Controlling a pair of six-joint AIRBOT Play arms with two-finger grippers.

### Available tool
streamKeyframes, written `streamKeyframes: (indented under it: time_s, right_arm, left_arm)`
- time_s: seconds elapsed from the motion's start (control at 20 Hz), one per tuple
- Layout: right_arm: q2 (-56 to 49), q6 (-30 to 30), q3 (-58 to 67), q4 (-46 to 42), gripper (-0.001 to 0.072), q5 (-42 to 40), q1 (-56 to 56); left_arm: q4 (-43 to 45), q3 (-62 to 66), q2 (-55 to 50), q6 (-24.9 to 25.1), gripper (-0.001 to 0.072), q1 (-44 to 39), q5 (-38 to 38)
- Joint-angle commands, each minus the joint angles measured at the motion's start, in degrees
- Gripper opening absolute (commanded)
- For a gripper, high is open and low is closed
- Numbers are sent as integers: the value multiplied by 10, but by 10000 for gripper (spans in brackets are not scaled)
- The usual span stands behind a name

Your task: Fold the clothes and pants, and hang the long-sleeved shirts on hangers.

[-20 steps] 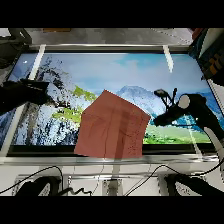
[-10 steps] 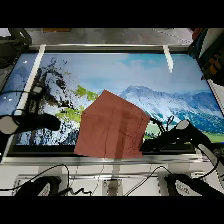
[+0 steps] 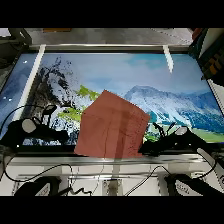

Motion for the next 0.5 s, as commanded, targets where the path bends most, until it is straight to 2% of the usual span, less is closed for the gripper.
streamKeyframes:
  time_s: [0.0, 0.05, 0.1, 0.25, 0.3, 0.35, 0.45]
  right_arm:
    - [-14, 10, -16, 12, 444, -11, 0]
    - [-18, 0, -21, 38, 434, -21, 0]
    - [-22, -8, -26, 63, 379, -32, 0]
    - [-25, -21, -28, 95, 366, -33, 0]
    - [-25, -27, -28, 102, 365, -30, 0]
    - [-25, -30, -28, 112, 364, -31, 0]
    - [-25, -47, -28, 135, 310, -33, 0]
  left_arm:
    - [-63, -3, -43, 46, 542, 57, -22]
    - [-83, -3, -54, 63, 541, 82, -30]
    - [-101, -3, -64, 78, 541, 105, -42]
    - [-133, -3, -96, 134, 531, 163, -89]
    - [-133, -4, -108, 153, 496, 175, -100]
    - [-133, -5, -120, 156, 496, 181, -100]
    - [-133, -5, -145, 156, 497, 182, -100]
